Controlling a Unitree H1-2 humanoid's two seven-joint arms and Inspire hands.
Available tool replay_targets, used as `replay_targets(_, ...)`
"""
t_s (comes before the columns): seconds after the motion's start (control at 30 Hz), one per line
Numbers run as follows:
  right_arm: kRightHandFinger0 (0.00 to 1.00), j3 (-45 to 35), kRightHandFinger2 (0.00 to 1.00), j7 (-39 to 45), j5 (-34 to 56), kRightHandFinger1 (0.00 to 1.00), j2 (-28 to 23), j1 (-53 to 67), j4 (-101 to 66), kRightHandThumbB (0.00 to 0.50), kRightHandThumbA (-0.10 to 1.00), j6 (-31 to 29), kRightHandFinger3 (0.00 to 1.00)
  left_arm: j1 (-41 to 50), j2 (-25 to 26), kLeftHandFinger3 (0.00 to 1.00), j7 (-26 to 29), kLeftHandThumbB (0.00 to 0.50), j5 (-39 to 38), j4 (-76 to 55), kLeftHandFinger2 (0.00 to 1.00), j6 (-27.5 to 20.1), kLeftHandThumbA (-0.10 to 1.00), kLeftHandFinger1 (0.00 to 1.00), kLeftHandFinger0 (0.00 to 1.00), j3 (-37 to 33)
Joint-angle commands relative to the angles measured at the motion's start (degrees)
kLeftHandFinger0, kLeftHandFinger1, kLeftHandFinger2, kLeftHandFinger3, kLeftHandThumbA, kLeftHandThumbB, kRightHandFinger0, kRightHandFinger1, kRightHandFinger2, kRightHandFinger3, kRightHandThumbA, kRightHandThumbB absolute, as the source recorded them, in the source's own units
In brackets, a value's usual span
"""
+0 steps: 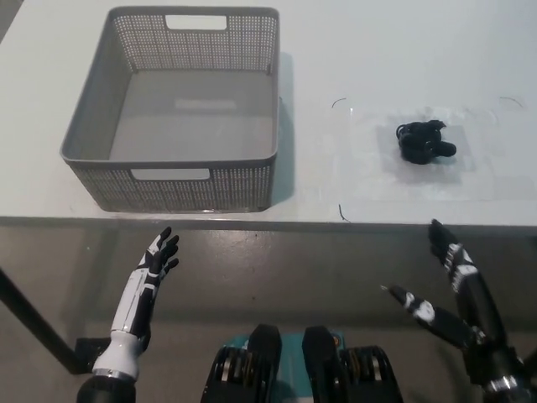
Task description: Use the right hand to pick up a webcam and put it into a container on the left side
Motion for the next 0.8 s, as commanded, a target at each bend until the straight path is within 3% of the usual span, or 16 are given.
replay_targets(0.0, 1.00, -1.9, 1.00, -1.4, -0.7, 1.00, 0.2, 2.1, -12.0, 0.331, 1.00, 0.1, 1.00, -0.6, 0.7, 1.00, -1.1, 0.500, -0.8, -2.0, 1.00, -2.7, 1.00, 1.00, 1.00, -0.2)
replay_targets(0.1, 1.00, -2.8, 1.00, -1.2, -2.1, 1.00, -0.5, 2.5, -20.4, 0.318, 1.00, 5.5, 1.00, -0.5, 0.8, 1.00, -1.4, 0.495, -1.2, -2.1, 1.00, -2.8, 1.00, 1.00, 1.00, 0.0)
replay_targets(0.23, 1.00, -5.3, 1.00, -0.7, -6.9, 1.00, -2.6, -1.4, -29.8, 0.349, 1.00, 13.7, 1.00, -0.5, 0.5, 1.00, -1.5, 0.500, -1.0, -1.7, 1.00, -2.5, 1.00, 1.00, 1.00, -0.1)
replay_targets(0.27, 1.00, -5.7, 1.00, 0.0, -8.5, 1.00, -3.4, -3.0, -31.4, 0.373, 1.00, 16.4, 1.00, -0.2, 0.5, 1.00, -1.4, 0.498, -0.8, -1.7, 1.00, -2.5, 1.00, 1.00, 1.00, -0.2)
replay_targets(0.43, 1.00, -5.5, 1.00, 6.2, -19.1, 1.00, -10.4, -12.3, -35.7, 0.402, 1.00, 27.9, 1.00, 1.4, 0.5, 1.00, -1.4, 0.495, -0.5, -1.8, 1.00, -3.0, 1.00, 1.00, 1.00, -0.3)
replay_targets(0.57, 1.00, -3.9, 1.00, 11.0, -18.8, 1.00, -15.8, -25.0, -36.5, 0.419, 0.86, 37.8, 1.00, 1.1, 0.6, 1.00, -1.2, 0.500, 0.3, -0.5, 1.00, -3.7, 1.00, 1.00, 0.99, -0.5)
replay_targets(0.77, 1.00, 2.0, 1.00, 14.7, -22.7, 1.00, -20.5, -41.7, -22.4, 0.398, 0.80, 39.7, 1.00, 1.6, 0.6, 1.00, -1.4, 0.477, 0.6, 0.2, 1.00, -4.2, 1.00, 1.00, 1.00, -0.9)
